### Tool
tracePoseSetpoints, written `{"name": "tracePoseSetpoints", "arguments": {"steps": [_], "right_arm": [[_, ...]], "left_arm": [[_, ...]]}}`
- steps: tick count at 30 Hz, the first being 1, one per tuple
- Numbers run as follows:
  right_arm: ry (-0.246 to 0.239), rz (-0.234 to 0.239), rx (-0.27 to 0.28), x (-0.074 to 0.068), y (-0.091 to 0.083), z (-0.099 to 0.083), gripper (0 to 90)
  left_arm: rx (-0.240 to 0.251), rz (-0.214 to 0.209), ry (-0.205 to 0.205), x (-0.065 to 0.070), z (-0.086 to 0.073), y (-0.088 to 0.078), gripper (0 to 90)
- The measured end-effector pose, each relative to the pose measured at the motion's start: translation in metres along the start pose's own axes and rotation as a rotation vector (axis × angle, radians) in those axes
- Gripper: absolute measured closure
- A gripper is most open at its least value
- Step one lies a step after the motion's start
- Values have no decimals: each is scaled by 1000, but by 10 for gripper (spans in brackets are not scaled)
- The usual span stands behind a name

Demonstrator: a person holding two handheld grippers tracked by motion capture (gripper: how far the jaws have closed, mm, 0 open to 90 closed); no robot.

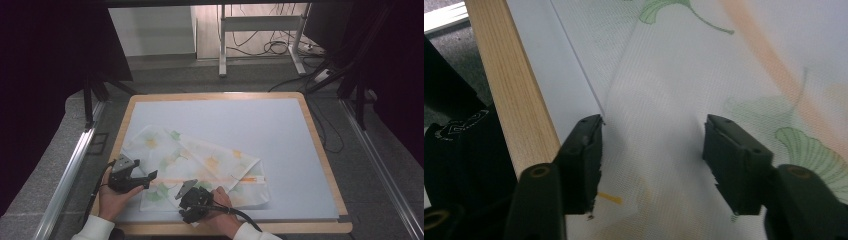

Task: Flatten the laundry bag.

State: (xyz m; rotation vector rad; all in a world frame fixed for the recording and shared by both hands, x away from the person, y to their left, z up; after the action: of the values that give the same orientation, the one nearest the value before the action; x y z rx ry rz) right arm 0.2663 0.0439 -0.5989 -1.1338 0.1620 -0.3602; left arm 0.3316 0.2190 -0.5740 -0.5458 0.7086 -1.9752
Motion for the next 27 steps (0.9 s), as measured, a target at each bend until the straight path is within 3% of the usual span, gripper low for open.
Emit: {"name": "tracePoseSetpoints", "arguments": {"steps": [8,11,18,27], "right_arm": [[24,12,25,7,-3,0,743],[32,22,39,10,-3,0,814],[67,82,78,13,-9,2,840],[93,78,123,20,-20,6,876]], "left_arm": [[-1,3,2,0,0,0,175],[-1,2,3,0,0,0,175],[-2,0,4,0,-1,0,175],[-2,-2,6,0,-1,-1,175]]}}
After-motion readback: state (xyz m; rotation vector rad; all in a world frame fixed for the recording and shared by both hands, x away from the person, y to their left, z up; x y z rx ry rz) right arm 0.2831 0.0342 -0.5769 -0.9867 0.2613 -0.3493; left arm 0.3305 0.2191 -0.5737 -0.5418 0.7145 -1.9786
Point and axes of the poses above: each handheld gripper's, and its own axes: y roughly forward along the jaws, z roughly out of its top, x roughly to its right, the point moved 9 cm from there along y, roughly forward along the jaws, and after that the axes turned 7 degrees about -x, right-handed, at the moved point
